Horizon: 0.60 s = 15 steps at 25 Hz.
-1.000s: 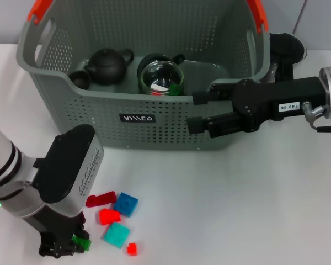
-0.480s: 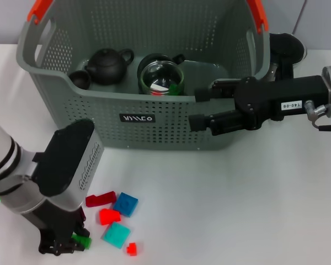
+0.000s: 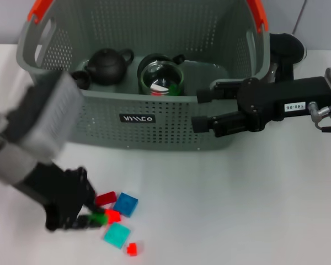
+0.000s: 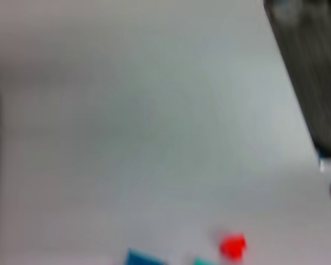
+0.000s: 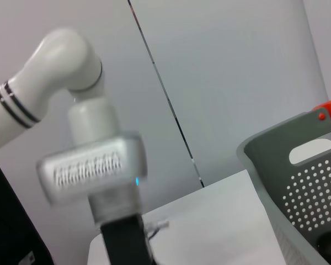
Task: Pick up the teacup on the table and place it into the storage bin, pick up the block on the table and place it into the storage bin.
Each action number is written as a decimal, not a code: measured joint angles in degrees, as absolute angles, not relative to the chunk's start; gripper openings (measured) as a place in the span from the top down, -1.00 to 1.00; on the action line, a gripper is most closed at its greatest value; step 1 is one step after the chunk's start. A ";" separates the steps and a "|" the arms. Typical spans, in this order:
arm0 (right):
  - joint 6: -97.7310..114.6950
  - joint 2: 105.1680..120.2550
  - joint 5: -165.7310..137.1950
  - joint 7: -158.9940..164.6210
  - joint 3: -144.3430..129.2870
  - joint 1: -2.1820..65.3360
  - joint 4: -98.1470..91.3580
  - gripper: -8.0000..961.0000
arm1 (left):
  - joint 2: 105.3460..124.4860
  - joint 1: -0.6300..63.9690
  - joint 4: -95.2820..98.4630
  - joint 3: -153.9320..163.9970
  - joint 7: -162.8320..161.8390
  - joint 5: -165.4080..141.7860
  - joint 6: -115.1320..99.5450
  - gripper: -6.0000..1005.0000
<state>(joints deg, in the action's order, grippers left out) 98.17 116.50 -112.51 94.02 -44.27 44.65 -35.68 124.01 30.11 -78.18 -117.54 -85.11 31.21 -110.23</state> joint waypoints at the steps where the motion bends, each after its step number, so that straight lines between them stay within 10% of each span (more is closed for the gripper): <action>1: 98.34 116.37 -112.51 93.96 -44.27 44.59 -35.70 -0.97 | 124.01 31.26 -78.03 -121.01 -84.80 32.57 -111.61 0.60; 15: 102.75 112.53 -112.94 94.09 -44.77 44.34 -36.01 -0.97 | 119.90 45.27 -71.74 -140.20 -102.83 52.20 -103.79 0.57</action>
<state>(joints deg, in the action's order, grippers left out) 102.75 112.53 -112.94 94.09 -44.77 44.34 -36.01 119.90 45.27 -71.74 -140.20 -102.83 52.20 -103.79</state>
